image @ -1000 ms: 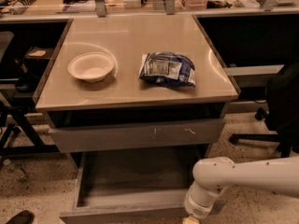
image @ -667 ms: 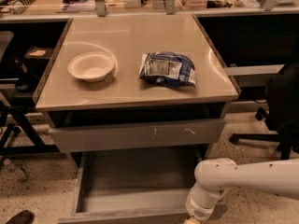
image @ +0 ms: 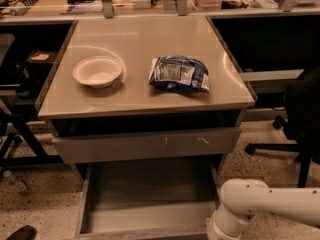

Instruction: Open middle drawer

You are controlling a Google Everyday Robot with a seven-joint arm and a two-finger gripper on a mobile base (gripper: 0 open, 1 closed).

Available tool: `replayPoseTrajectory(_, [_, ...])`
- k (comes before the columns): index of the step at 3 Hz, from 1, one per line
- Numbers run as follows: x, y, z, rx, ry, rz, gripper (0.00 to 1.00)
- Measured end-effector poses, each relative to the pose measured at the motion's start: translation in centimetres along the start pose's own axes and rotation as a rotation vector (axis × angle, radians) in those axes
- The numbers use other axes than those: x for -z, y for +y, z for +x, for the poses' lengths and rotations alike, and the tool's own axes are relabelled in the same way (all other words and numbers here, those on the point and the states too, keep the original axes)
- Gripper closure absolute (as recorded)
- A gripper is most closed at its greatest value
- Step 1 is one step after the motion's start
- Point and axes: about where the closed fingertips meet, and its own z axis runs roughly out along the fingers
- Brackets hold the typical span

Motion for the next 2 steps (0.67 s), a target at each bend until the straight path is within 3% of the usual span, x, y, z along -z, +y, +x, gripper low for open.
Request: replayPoseTrajectory(2, [0.03, 2.35, 1.48, -0.005, -0.024, -0.041, 0.00])
